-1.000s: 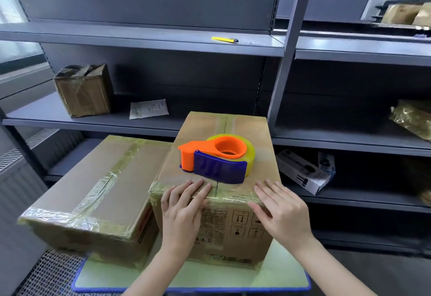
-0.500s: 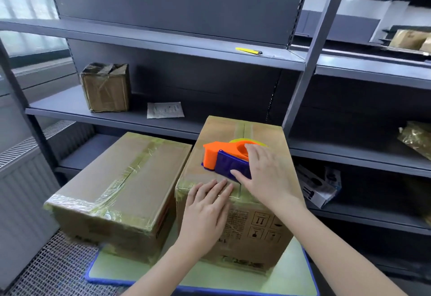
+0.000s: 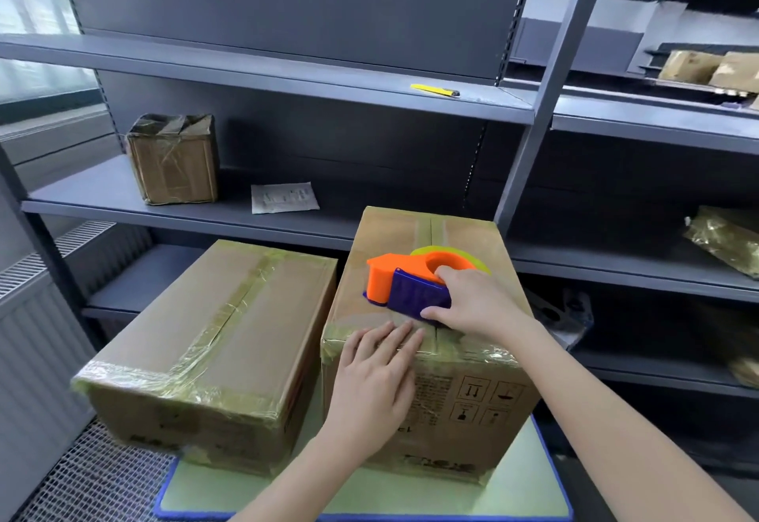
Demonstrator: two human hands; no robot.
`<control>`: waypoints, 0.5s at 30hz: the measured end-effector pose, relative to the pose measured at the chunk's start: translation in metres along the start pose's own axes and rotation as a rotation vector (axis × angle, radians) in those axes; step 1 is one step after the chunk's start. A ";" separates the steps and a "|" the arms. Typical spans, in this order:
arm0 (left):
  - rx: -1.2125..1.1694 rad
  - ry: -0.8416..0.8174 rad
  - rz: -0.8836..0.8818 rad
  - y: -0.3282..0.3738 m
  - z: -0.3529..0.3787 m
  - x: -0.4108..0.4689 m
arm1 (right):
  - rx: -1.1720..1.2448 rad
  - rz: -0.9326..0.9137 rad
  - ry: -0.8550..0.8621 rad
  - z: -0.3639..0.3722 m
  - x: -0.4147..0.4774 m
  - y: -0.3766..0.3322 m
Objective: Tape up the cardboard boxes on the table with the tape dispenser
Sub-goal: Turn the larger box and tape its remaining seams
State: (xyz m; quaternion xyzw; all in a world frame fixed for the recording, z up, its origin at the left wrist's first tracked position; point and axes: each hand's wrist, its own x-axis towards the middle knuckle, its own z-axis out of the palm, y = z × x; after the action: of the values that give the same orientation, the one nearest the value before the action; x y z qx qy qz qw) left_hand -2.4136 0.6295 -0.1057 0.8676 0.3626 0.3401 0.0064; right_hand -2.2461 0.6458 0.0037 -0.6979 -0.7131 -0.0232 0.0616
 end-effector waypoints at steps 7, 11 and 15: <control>-0.129 -0.044 -0.037 -0.001 -0.017 0.011 | 0.051 0.017 0.079 0.004 -0.008 -0.002; -0.332 -0.060 -0.161 -0.007 -0.025 0.025 | 0.106 0.011 0.101 0.006 -0.011 -0.006; -0.491 -0.078 -0.282 -0.004 -0.029 0.032 | 0.241 -0.006 0.162 0.008 -0.016 -0.014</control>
State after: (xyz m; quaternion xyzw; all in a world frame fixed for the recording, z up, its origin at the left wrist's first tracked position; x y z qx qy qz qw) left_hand -2.4173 0.6462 -0.0651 0.7936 0.3859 0.3799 0.2774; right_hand -2.2604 0.6303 -0.0051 -0.6791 -0.7056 0.0061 0.2022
